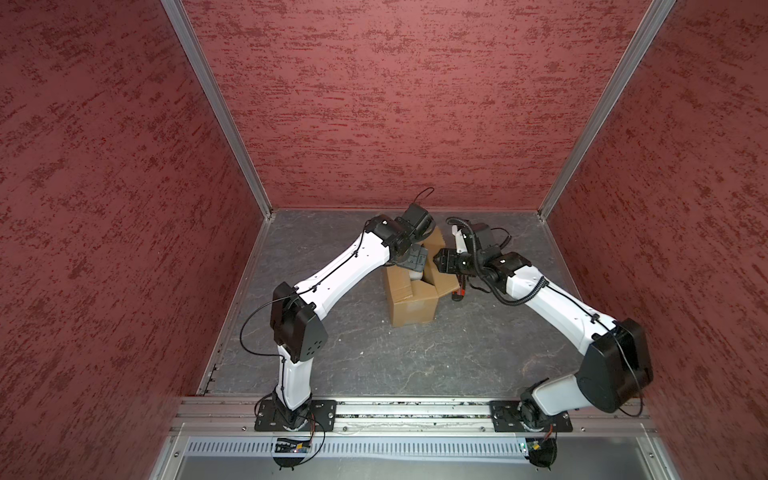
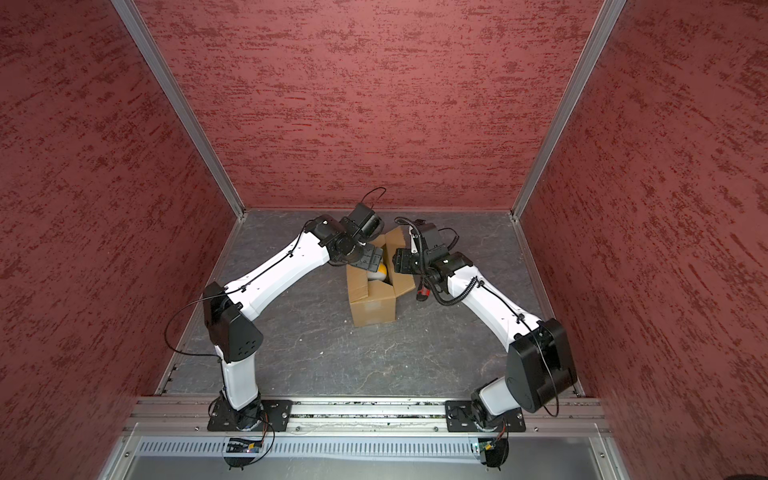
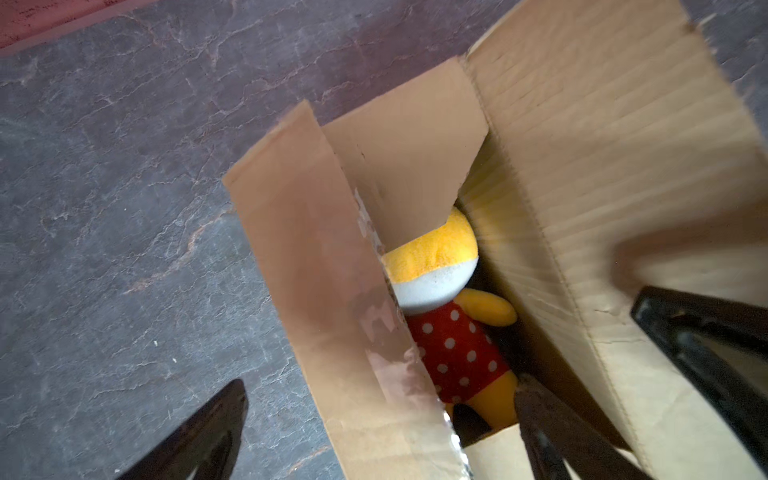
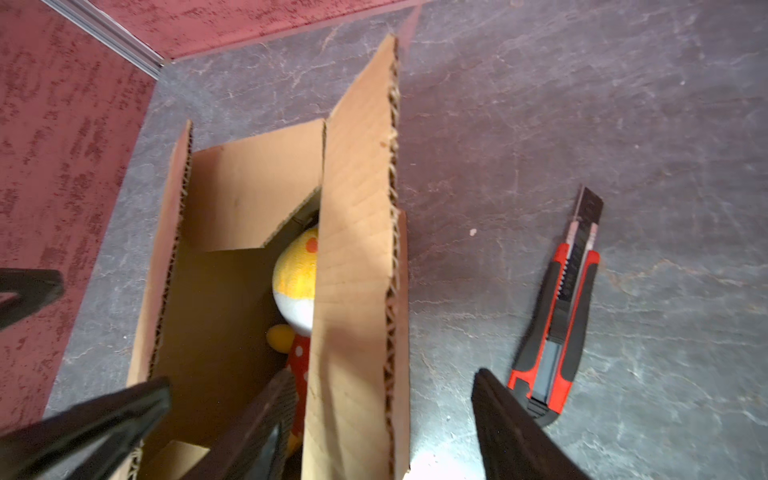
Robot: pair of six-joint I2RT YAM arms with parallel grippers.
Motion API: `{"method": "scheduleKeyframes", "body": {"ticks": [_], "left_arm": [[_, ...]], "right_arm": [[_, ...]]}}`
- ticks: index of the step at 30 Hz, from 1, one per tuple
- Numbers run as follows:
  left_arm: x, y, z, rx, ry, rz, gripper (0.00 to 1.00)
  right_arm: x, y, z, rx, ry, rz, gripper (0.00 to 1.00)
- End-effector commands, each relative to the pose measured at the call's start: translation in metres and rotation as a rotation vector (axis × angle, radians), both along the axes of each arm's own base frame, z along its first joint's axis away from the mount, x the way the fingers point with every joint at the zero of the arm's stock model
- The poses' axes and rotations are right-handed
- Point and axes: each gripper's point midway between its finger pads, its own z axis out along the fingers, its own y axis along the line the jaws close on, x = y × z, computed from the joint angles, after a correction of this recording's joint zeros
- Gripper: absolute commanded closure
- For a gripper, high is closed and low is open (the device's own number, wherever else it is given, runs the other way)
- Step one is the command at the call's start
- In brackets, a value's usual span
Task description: Unpack the express box
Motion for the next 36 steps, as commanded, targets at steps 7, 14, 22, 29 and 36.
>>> {"method": "scheduleKeyframes", "body": {"ticks": [7,14,22,29,36], "left_arm": [[0.005,0.007,-0.007,0.100,-0.008,0.003,0.00],[0.009,0.014,-0.013,0.153,-0.009,0.015,0.00],[0.010,0.028,-0.007,0.184,-0.033,0.043,0.00],[0.008,0.039,0.003,0.172,-0.059,0.065,0.00],[0.004,0.054,0.011,0.171,-0.080,0.096,0.00]], "right_arm": [[0.003,0.003,0.011,0.072,-0.041,0.011,0.45],[0.000,0.001,0.020,0.088,-0.064,0.005,0.54],[0.000,-0.003,0.022,0.090,-0.071,-0.002,0.68],[0.002,-0.003,0.019,0.089,-0.064,-0.003,0.77],[0.001,-0.004,0.019,0.087,-0.063,-0.005,0.82]]}}
